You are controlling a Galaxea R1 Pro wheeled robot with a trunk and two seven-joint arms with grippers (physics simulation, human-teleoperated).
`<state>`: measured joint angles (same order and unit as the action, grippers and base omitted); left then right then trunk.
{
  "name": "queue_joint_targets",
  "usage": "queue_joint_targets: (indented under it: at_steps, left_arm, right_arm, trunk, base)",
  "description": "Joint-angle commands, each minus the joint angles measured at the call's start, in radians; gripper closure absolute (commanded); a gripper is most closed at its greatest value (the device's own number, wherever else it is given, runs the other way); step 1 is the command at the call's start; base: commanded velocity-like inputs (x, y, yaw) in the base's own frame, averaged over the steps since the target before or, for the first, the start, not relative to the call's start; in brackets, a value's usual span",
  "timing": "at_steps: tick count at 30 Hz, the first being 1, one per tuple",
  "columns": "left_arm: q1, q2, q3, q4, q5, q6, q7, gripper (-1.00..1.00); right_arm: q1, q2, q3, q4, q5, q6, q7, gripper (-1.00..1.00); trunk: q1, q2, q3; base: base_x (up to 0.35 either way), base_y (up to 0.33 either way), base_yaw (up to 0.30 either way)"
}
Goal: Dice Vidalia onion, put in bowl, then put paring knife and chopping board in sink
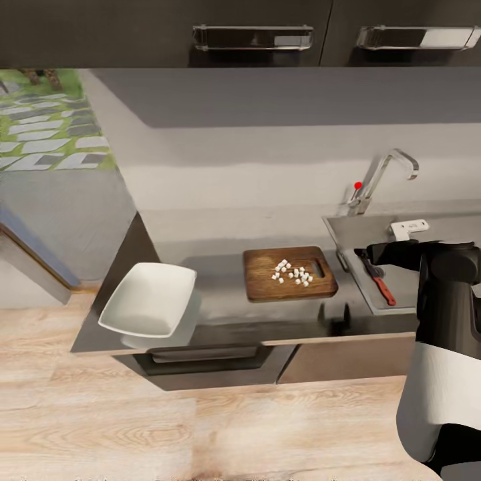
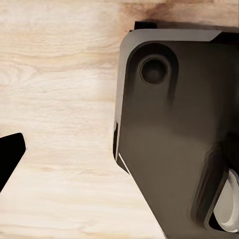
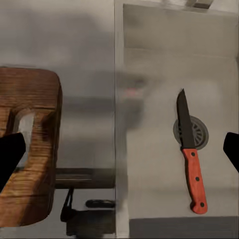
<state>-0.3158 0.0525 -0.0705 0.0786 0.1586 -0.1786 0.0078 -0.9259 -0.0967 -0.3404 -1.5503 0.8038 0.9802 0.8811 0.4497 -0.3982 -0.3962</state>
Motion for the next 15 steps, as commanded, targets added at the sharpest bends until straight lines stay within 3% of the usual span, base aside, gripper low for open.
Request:
queue_joint_targets:
  at_steps: [1,8,15]
  left_arm:
    - [-0.002,0.000,-0.008,0.004,0.009,-0.007,0.000,-1.00]
    - [-0.002,0.000,-0.008,0.004,0.009,-0.007,0.000,-1.00]
    - [-0.002,0.001,-0.008,0.004,0.009,-0.007,0.000,-1.00]
  right_arm:
    - [-0.001,0.000,0.000,-0.001,0.009,0.003,0.010,-1.00]
    - [-0.001,0.000,-0.003,0.001,0.009,0.002,0.010,-1.00]
    - [-0.001,0.003,-0.002,0.001,0.013,0.003,0.010,-1.00]
  trunk:
    - [0.000,-0.002,-0.002]
    - [0.000,-0.002,-0.002]
    - [0.000,-0.002,-0.002]
  base:
    - [-0.099,0.269,0.000]
    - [0.040,0.261,0.000]
    - [0.022,0.022,0.000]
